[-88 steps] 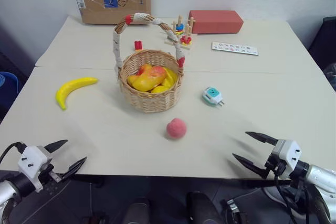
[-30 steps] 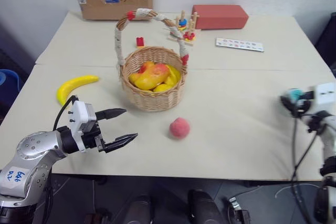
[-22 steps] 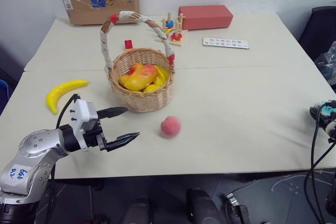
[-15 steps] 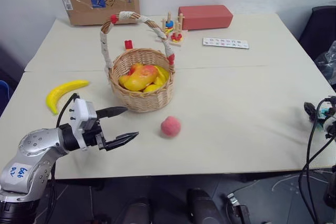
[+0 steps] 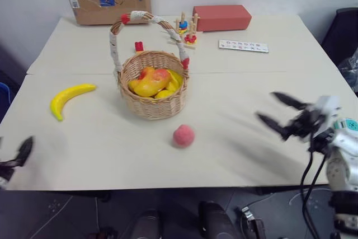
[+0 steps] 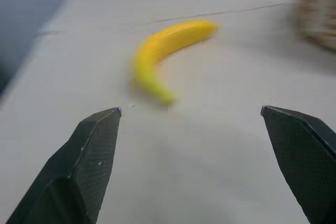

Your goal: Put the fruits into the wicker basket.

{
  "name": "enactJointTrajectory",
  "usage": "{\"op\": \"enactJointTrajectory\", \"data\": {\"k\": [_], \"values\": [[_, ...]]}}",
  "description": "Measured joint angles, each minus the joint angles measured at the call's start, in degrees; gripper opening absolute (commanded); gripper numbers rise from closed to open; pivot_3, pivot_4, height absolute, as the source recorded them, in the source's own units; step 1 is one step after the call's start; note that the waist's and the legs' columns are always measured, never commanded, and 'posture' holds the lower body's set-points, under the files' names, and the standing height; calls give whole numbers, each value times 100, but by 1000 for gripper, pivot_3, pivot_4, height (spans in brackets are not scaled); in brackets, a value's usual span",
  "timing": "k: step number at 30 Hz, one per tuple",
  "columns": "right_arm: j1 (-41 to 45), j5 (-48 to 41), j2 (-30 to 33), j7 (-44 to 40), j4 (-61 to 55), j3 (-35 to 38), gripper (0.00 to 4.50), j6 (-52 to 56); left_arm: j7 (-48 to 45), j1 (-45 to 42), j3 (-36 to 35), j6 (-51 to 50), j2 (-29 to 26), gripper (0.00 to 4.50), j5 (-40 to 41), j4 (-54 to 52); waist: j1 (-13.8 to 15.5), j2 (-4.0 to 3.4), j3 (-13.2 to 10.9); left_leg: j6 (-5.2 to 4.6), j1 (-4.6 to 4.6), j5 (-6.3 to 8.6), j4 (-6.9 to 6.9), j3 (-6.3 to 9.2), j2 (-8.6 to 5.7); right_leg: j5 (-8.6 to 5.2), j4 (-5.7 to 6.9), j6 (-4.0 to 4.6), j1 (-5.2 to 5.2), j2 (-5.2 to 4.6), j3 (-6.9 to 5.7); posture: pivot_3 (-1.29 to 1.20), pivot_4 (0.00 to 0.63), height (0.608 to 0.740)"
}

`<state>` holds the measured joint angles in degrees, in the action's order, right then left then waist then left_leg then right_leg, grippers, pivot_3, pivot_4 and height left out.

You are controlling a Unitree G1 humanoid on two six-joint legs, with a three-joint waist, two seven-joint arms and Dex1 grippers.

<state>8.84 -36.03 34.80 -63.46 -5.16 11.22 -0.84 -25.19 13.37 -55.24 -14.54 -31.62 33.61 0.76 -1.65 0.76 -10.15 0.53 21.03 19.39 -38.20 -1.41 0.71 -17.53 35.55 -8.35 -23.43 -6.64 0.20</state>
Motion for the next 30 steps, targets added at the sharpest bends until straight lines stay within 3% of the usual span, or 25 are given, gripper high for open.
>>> {"op": "enactJointTrajectory", "data": {"k": [4,7,11,14,17,20,25,28,30], "values": [[-82,-34,-676,374,-1122,-564,4442,8,579,195,-309,-275,120,4500,28,169,77,14,8,-3,-1,3,-8,12,-10,26,-14,42,2,-13,-13,0,150,740],[-67,85,-846,511,-1405,-730,4442,-47,799,197,-322,-684,40,4500,72,411,123,33,20,-1,0,5,-5,20,1,28,-22,51,3,-16,-22,0,150,740],[10,220,-874,586,-1529,-840,4442,-150,771,5,-75,-1562,-412,4500,335,390,150,54,33,19,6,-1,-3,51,12,25,-17,78,3,-17,-57,0,150,740],[74,311,-832,625,-1536,-836,4442,-162,674,-513,417,-2184,-1097,4500,416,291,160,64,39,24,12,-5,0,78,12,21,-11,90,6,-19,-83,0,150,740],[135,324,-706,624,-1516,-837,4442,-98,179,-1998,1395,-2587,-2192,4500,253,1208,155,62,38,28,15,-14,3,89,5,17,0,99,3,10,-110,0,150,740],[170,311,-656,624,-1510,-858,4442,18,-323,-3599,2416,-2619,-2751,4500,-182,2391,119,53,33,43,9,-23,9,53,-15,19,24,96,-4,15,-139,0,150,740],[574,249,-836,1034,-1533,-871,4442,352,-1055,-5653,4243,-2277,-2607,4500,-1424,4594,-24,48,30,26,5,-17,4,-65,-7,23,38,87,-33,9,-193,0,150,740],[832,201,-855,1229,-1603,-872,4442,561,-1168,-6205,4735,-1830,-2358,4500,-1968,5530,-48,61,29,25,12,-11,1,-82,4,26,36,86,-49,1,-241,0,150,740],[940,134,-806,1305,-1672,-858,4500,757,-1094,-6545,4864,-1497,-2293,4094,-2274,6163,-35,72,27,27,16,-6,-1,-83,11,27,35,88,-52,-7,-287,0,150,740]]}}
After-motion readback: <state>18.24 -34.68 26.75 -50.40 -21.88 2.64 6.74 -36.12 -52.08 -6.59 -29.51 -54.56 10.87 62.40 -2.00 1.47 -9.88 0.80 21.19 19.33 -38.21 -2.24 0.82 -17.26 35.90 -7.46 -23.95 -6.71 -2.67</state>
